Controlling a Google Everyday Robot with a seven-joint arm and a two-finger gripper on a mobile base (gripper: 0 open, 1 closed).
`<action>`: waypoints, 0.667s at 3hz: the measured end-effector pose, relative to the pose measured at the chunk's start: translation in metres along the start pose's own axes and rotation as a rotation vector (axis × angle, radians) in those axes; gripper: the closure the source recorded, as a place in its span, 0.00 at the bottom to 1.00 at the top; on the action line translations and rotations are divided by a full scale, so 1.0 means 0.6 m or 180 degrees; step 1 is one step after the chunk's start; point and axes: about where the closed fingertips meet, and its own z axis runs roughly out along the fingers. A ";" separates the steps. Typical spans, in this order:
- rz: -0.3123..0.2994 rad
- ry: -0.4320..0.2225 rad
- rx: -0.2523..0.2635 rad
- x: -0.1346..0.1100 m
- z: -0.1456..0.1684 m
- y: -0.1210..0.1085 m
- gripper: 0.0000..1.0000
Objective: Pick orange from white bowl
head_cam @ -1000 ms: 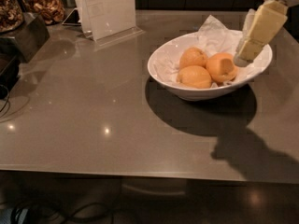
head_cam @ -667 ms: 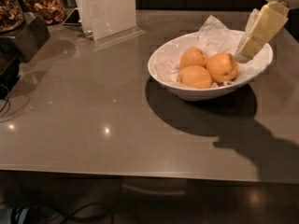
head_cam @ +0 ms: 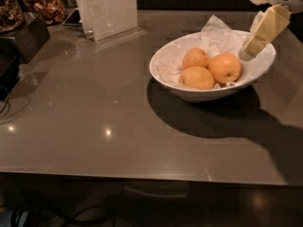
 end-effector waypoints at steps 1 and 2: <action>0.0000 0.0000 -0.0001 0.000 0.000 0.000 0.19; 0.0058 -0.0014 -0.0105 0.004 0.025 -0.004 0.19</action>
Offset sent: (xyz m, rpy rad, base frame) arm 0.0118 -0.0002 -0.0272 0.0376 0.0865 -0.0024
